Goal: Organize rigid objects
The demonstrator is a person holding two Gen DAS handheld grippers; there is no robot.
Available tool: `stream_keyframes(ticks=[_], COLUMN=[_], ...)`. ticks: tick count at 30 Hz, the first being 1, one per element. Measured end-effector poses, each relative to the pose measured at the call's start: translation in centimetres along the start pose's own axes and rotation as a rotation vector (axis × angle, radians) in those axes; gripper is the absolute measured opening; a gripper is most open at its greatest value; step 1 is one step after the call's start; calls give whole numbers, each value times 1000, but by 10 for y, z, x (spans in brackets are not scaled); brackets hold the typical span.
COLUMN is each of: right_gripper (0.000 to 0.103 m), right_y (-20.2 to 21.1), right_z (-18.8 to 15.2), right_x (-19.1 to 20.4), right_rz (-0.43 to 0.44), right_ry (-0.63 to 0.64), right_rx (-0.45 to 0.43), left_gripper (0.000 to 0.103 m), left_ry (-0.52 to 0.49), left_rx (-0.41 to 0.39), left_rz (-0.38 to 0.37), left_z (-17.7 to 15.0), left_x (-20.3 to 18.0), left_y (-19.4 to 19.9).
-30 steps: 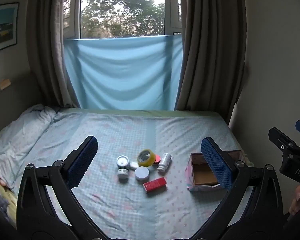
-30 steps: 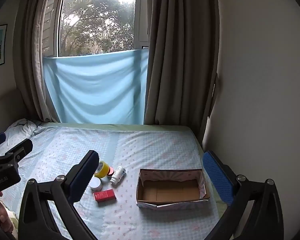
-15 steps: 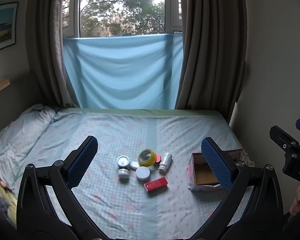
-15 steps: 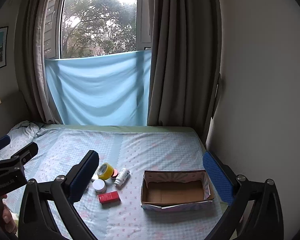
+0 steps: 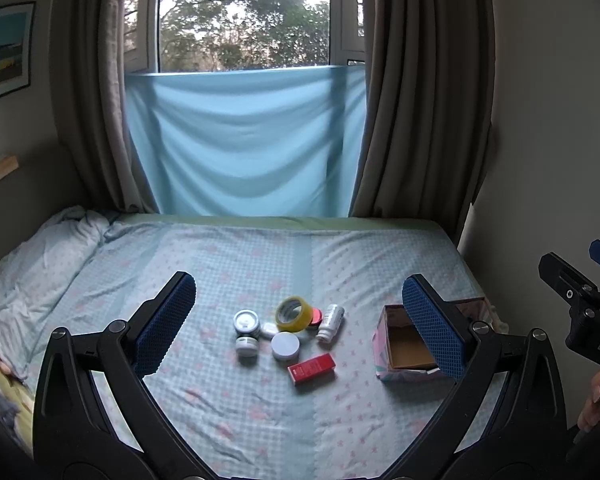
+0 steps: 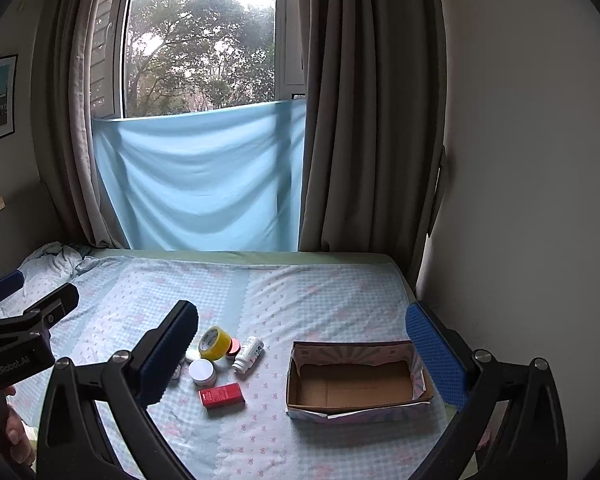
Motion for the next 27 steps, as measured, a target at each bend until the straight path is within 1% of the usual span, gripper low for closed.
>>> stream_keyframes(ticks=[27], right_gripper=[103], right_y=[0], right_z=[0], right_x=[-5], right_rz=[16], right_ry=[-20], right_rx=[5], left_gripper=[103], left_ry=[-3], left_rx=[1], left_rz=[-14], left_z=[-4], left_x=[2], left_y=[3])
Point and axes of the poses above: each gripper's, at about its wrist camera, not at the fingertips, and y roughly against the way its jaws point, x to its left, z to its top, the point moved 4 cm from there along -y, roughly the way its jaws point, and after that the axes turned 13 degrees about -z, right-handed, at the moved point
